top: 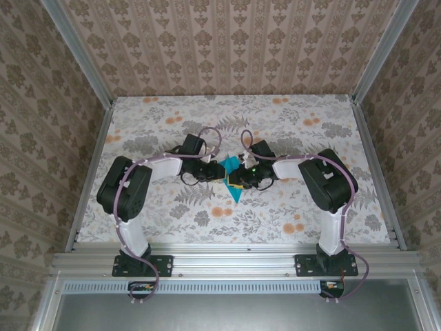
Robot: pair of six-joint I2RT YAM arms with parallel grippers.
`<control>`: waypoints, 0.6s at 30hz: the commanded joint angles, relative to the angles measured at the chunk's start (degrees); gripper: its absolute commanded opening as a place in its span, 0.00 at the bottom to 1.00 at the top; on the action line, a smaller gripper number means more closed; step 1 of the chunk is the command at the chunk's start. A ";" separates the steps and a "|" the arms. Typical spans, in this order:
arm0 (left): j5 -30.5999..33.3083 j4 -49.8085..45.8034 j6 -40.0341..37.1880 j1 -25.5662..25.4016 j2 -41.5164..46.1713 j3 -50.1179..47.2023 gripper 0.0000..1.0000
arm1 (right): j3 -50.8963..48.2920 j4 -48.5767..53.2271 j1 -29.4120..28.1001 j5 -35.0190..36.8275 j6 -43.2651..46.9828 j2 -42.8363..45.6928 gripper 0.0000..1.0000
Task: Fold a paper plane with a square sheet of paper (pick it up from the middle)
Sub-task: Fourth fold the wing at the center of the table.
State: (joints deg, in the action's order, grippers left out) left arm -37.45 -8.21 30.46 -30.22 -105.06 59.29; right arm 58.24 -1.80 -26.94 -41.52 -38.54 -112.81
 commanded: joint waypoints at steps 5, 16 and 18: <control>1.91 -3.18 0.56 0.42 -0.91 3.08 0.29 | -3.08 3.03 -0.57 5.21 1.11 -2.42 0.28; 6.13 -9.97 -1.73 -0.28 -3.58 5.93 0.30 | -2.81 2.86 -0.57 5.19 1.07 -2.14 0.27; 6.69 -10.28 -1.72 -0.37 -3.53 6.06 0.32 | -2.79 2.80 -0.57 5.16 1.09 -2.21 0.27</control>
State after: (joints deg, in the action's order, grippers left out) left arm -33.06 -14.90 30.17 -30.35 -107.63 63.44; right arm 57.67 -2.83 -26.94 -41.63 -38.54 -112.57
